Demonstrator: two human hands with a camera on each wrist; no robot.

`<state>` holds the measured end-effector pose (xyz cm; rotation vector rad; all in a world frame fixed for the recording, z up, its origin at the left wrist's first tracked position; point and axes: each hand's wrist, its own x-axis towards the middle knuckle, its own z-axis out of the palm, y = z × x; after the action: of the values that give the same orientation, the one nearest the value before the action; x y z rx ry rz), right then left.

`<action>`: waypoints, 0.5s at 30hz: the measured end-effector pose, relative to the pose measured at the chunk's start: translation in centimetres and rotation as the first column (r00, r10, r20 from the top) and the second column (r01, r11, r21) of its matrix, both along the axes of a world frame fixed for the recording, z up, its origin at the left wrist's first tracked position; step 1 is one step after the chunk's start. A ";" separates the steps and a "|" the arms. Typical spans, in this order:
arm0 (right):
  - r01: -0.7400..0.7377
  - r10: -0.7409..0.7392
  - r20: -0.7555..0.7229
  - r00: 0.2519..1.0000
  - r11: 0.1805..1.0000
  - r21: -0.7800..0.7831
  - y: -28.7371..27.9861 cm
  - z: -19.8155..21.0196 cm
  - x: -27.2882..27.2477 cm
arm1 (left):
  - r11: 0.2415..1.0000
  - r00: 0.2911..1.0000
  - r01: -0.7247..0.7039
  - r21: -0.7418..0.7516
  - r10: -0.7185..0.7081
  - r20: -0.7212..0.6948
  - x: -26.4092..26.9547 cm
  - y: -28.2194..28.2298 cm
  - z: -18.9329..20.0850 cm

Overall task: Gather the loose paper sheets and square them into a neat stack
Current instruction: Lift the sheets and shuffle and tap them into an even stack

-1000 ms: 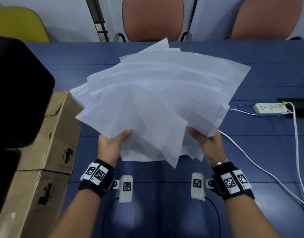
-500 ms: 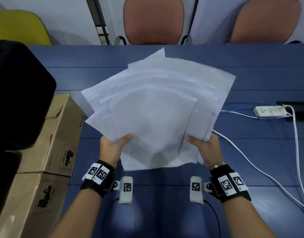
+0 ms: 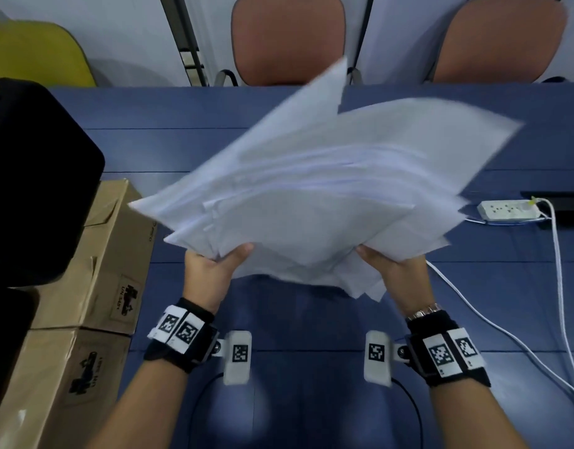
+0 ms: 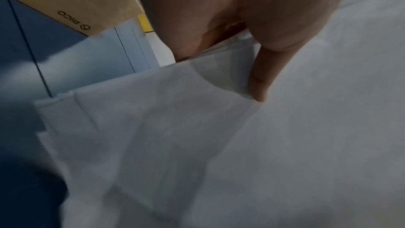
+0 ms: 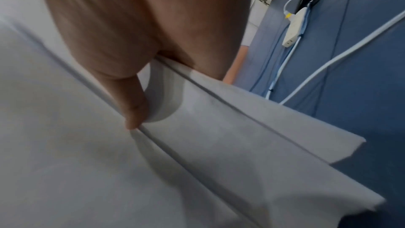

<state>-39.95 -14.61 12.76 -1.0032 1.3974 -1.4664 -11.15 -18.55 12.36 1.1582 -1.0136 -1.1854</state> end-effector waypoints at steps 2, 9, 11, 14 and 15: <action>-0.014 0.014 -0.005 1.000 0.998 0.065 -0.2 -1.0 0.3 | 0.999 1.000 0.017 0.032 -0.017 0.010 -0.2 -0.1 -1.1; -0.053 0.043 0.076 0.996 0.990 0.127 -0.3 -2.4 -0.7 | 0.988 0.991 0.134 0.072 -0.136 0.021 1.5 -1.1 -1.1; -0.102 0.093 0.070 0.993 0.985 0.137 -0.5 -2.3 -0.9 | 0.983 0.987 0.156 0.099 -0.160 0.032 1.7 -1.2 -1.2; -0.185 0.182 0.034 0.983 0.973 0.140 -0.6 -2.0 -0.4 | 0.987 0.989 0.132 0.094 -0.137 0.047 1.4 -1.1 -1.3; -0.191 0.188 0.035 0.982 0.972 0.139 -0.5 -1.9 -0.2 | 0.990 0.992 0.117 0.076 -0.121 0.046 1.2 -1.0 -1.3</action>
<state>-40.14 -15.14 10.82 -0.9979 1.3317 -1.2174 -9.99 -19.56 11.06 1.2037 -1.0984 -1.3017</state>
